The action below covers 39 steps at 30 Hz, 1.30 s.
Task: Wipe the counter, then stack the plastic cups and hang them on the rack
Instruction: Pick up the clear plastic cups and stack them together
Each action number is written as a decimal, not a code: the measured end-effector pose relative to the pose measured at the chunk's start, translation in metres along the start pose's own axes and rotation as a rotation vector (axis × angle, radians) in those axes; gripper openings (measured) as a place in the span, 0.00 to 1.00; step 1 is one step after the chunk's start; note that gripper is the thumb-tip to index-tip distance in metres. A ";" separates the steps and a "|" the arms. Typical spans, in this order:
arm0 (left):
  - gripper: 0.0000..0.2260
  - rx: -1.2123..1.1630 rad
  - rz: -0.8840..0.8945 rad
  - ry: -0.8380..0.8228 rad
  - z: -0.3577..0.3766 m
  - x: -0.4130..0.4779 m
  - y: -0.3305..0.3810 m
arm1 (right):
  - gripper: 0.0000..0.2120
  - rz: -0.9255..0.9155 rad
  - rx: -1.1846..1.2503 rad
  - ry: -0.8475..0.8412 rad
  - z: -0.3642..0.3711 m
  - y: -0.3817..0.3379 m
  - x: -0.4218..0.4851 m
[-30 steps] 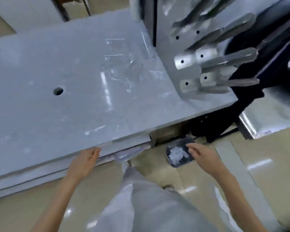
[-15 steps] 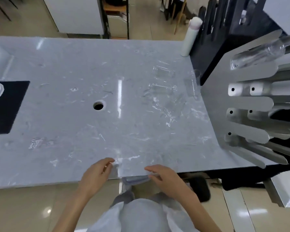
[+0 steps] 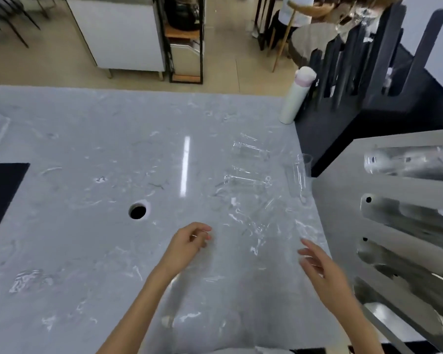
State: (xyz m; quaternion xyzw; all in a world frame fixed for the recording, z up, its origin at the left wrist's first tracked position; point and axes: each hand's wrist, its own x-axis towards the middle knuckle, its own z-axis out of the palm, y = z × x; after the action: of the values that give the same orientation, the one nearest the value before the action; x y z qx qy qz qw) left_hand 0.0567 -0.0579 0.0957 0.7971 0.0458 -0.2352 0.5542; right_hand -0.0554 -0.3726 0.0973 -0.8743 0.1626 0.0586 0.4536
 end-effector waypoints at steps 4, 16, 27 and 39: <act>0.09 -0.100 -0.059 0.029 0.027 0.061 0.031 | 0.22 -0.112 0.121 0.058 0.004 -0.033 0.096; 0.08 -0.308 -0.346 -0.071 0.053 0.160 0.047 | 0.41 -0.136 -0.582 -0.310 0.080 -0.087 0.258; 0.36 -0.297 -0.016 0.044 0.012 0.108 -0.002 | 0.35 -0.088 0.145 -0.274 0.136 -0.100 0.138; 0.41 -0.143 0.141 0.058 0.016 0.053 -0.094 | 0.23 -0.281 -0.151 0.275 0.056 -0.063 0.079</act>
State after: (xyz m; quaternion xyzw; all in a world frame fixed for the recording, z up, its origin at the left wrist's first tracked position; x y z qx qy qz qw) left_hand 0.0669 -0.0468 -0.0120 0.7632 0.0223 -0.1686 0.6234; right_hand 0.0424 -0.3117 0.0936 -0.9196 0.0947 -0.1129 0.3642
